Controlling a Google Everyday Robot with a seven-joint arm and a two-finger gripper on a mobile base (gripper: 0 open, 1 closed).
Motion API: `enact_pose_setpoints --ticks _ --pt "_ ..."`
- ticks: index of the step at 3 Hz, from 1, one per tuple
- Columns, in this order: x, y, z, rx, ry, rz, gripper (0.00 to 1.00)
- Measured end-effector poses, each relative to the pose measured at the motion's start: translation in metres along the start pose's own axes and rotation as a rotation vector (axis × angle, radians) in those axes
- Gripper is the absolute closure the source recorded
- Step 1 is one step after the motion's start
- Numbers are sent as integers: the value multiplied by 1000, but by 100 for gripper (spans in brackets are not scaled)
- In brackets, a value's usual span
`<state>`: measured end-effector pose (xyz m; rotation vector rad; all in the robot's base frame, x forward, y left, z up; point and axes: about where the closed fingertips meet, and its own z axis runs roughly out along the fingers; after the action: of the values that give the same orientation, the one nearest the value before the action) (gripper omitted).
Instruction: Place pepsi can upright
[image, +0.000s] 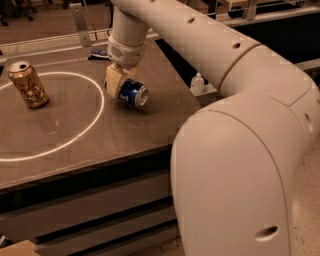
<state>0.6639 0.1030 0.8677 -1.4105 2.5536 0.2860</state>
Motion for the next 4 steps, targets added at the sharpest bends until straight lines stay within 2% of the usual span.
enact_pose_setpoints --ticks 1,2,3,4 --pt "-5 5 -39 3 -116 -51 100" --pt "-2 19 -73 -23 -260 -101 100" --pt "1 59 -84 -161 -548 -203 100" --pt "-7 60 -106 -221 -825 -213 100"
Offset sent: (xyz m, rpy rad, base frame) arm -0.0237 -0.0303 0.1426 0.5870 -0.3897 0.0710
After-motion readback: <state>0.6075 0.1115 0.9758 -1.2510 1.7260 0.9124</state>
